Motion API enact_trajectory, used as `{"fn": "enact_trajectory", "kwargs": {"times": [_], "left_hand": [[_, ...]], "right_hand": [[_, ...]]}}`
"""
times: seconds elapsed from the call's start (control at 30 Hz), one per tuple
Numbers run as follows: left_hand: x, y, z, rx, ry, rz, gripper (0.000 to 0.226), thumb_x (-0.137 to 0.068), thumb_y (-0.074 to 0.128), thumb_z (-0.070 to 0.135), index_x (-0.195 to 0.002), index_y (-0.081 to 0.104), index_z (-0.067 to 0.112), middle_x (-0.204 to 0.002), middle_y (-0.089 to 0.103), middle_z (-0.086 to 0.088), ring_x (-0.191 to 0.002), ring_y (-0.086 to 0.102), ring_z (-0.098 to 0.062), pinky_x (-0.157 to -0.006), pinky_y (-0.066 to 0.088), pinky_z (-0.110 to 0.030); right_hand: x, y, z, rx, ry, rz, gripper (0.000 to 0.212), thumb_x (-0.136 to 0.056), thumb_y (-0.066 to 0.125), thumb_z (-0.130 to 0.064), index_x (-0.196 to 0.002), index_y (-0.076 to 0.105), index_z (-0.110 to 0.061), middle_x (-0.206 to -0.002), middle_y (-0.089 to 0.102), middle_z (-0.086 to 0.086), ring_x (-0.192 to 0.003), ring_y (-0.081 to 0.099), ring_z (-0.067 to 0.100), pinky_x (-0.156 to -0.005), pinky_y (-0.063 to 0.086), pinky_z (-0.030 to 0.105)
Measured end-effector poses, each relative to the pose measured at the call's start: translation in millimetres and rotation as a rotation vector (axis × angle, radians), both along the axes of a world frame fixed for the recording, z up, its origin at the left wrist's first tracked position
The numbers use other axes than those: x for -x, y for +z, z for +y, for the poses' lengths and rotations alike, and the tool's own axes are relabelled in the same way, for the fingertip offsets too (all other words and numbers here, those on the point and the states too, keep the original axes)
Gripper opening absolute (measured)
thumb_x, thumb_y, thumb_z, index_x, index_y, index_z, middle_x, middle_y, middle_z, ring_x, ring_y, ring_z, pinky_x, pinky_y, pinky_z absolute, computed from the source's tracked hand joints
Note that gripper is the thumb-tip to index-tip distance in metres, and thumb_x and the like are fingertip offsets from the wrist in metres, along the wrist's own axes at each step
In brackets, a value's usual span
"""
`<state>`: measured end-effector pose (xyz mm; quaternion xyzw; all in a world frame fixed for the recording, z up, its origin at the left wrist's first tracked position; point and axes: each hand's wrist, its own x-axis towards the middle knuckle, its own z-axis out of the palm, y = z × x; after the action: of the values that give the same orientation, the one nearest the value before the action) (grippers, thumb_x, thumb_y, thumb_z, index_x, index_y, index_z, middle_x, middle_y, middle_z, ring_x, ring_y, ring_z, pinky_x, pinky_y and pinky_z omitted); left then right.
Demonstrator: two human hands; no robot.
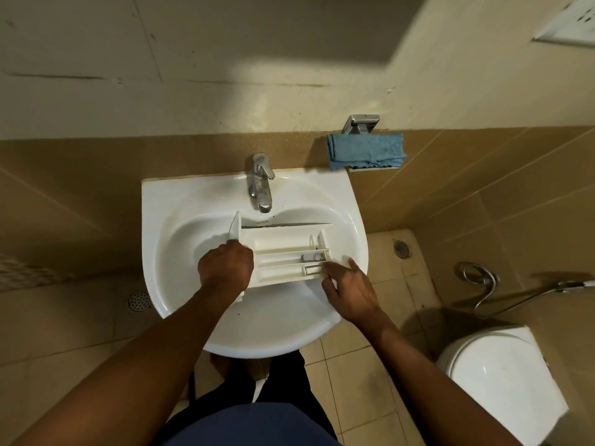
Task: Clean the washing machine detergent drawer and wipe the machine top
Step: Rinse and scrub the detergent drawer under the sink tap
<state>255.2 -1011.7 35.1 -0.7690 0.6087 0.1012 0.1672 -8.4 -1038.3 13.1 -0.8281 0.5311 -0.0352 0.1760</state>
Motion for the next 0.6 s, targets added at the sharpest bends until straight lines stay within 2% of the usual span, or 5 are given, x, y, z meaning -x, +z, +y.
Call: {"fn": "enact_trajectory", "kwargs": {"times": [0.13, 0.23, 0.33, 0.47, 0.6], "left_hand": [[0, -1, 0, -0.004, 0.031, 0.004, 0.019, -0.089, 0.054, 0.009, -0.099, 0.070, 0.012, -0.092, 0.070, -0.002, -0.082, 0.073, -0.026, -0.067, 0.056, -0.031], [0, 2, 0, -0.008, -0.003, 0.001, 0.020, -0.087, 0.055, 0.006, -0.098, 0.071, 0.014, -0.095, 0.067, -0.001, -0.084, 0.072, -0.025, -0.069, 0.056, -0.031], [3, 7, 2, -0.044, 0.022, 0.010, 0.014, -0.086, 0.060, 0.007, -0.092, 0.071, 0.013, -0.089, 0.068, -0.001, -0.080, 0.073, -0.025, -0.066, 0.056, -0.030], [3, 3, 1, -0.013, 0.076, -0.028, 0.008, -0.068, 0.079, 0.011, -0.067, 0.070, 0.013, -0.064, 0.065, -0.001, -0.055, 0.069, -0.024, -0.051, 0.050, -0.026], [1, 1, 1, -0.026, -0.021, -0.004, 0.019, -0.084, 0.059, 0.005, -0.097, 0.071, 0.014, -0.094, 0.067, -0.001, -0.084, 0.072, -0.025, -0.065, 0.052, -0.028]], "right_hand": [[-38, -15, 33, 0.026, 0.046, 0.181, 0.055, -0.099, 0.029, -0.037, -0.122, 0.063, -0.002, -0.123, 0.068, 0.019, -0.118, 0.063, 0.034, -0.118, 0.036, 0.052], [-49, -10, 37, 0.040, 0.078, 0.037, 0.040, -0.096, 0.041, -0.029, -0.114, 0.067, -0.003, -0.109, 0.072, 0.016, -0.102, 0.068, 0.033, -0.099, 0.053, 0.045], [-25, 3, 16, -0.027, 0.015, -0.087, 0.028, -0.094, 0.047, -0.026, -0.101, 0.071, -0.014, -0.095, 0.075, 0.007, -0.086, 0.071, 0.025, -0.078, 0.057, 0.033], [-17, 2, 15, 0.052, 0.014, -0.097, 0.024, -0.093, 0.055, -0.027, -0.099, 0.075, -0.015, -0.091, 0.077, 0.004, -0.078, 0.071, 0.022, -0.077, 0.060, 0.033], [-64, -15, 33, 0.131, -0.009, -0.004, 0.031, -0.090, 0.056, -0.035, -0.090, 0.070, -0.007, -0.073, 0.069, 0.010, -0.066, 0.066, 0.029, -0.074, 0.056, 0.037]]}}
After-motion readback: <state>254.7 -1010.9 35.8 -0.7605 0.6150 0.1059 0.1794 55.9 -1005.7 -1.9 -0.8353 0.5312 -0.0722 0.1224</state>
